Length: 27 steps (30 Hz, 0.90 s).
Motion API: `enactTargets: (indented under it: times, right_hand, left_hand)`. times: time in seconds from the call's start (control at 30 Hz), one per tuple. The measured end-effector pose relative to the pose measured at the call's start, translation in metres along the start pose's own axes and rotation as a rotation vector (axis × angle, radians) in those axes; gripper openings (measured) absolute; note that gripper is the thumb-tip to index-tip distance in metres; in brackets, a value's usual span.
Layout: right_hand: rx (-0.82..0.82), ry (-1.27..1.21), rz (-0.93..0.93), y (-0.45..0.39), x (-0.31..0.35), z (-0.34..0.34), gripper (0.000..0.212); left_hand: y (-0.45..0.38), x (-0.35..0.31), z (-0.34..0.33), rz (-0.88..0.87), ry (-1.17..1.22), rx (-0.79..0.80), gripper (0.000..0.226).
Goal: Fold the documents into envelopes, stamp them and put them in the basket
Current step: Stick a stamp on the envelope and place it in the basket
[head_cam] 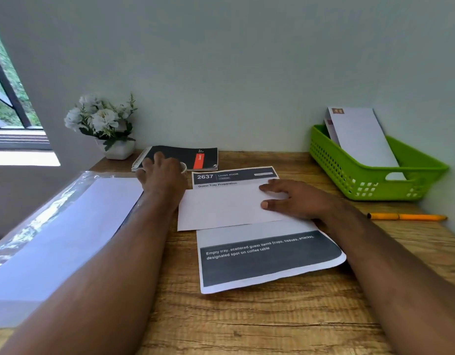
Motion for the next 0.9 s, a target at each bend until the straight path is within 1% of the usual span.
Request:
enactTargets:
  times: [0.07,0.1,0.13,0.17,0.2,0.27,0.3,0.33,0.4,0.5,0.57,0.6,0.67,0.7,0.8,0.9]
  right_hand:
    - [-0.106,-0.068,0.026,0.002,0.008,0.008,0.052]
    - [-0.192,-0.089,0.071,0.003,0.014,0.014,0.045]
    - [-0.270,-0.130,0.117,0.004,0.021,0.020,0.037]
    - [-0.331,-0.234,0.154,0.005,0.027,0.026,0.029]
    - [-0.369,-0.397,0.186,0.004,0.030,0.030,0.027]
    - [-0.373,-0.736,0.201,0.004,0.032,0.033,0.036]
    - [-0.359,-0.828,0.216,0.005,0.033,0.034,0.041]
    - [-0.347,-0.856,0.236,0.004,0.033,0.034,0.043]
    - [-0.337,-0.845,0.270,0.007,0.034,0.036,0.041]
    - [-0.329,-0.853,0.310,0.007,0.035,0.035,0.042]
    - [-0.319,-0.852,0.331,0.006,0.034,0.034,0.043]
    - [-0.319,-0.827,0.342,0.006,0.035,0.034,0.044]
    - [-0.329,-0.755,0.361,0.006,0.037,0.034,0.046]
    - [-0.340,-0.722,0.362,0.006,0.038,0.034,0.048]
    - [-0.376,-0.652,0.361,0.007,0.039,0.035,0.048]
    - [-0.376,-0.746,0.354,0.009,0.040,0.035,0.044]
  left_hand:
    - [0.001,-0.010,0.005,-0.041,0.209,-0.086,0.015]
    - [0.004,-0.019,0.010,-0.094,0.353,-0.123,0.021]
    - [0.010,-0.031,0.013,-0.169,0.519,-0.123,0.024]
    - [0.021,-0.047,0.017,-0.258,0.692,-0.076,0.020]
    - [0.035,-0.064,0.020,-0.320,0.846,0.000,0.013]
    - [0.059,-0.088,0.024,-0.378,1.078,0.146,0.008]
    - [0.068,-0.096,0.023,-0.403,1.154,0.213,0.010]
    - [0.073,-0.101,0.020,-0.436,1.190,0.268,0.012]
    - [0.077,-0.104,0.013,-0.494,1.181,0.313,0.012]
    - [0.077,-0.103,0.008,-0.526,1.189,0.315,0.021]
    - [0.075,-0.103,0.005,-0.511,1.200,0.326,0.021]
    - [0.074,-0.103,0.003,-0.507,1.187,0.325,0.021]
    - [0.072,-0.101,0.000,-0.506,1.161,0.319,0.029]
    - [0.071,-0.100,-0.001,-0.490,1.161,0.321,0.029]
    - [0.073,-0.099,0.001,-0.457,1.199,0.344,0.017]
    - [0.075,-0.100,0.003,-0.477,1.203,0.351,0.019]
Point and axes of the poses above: each hand's wrist, its own y-axis away from the middle knuckle, its own z-axis out of the back of the hand, x = y × z, the point moved 5 cm from there along -y, towards the middle knuckle, and after that the axes turned 2 degrees about z, right-handed, at the moved point
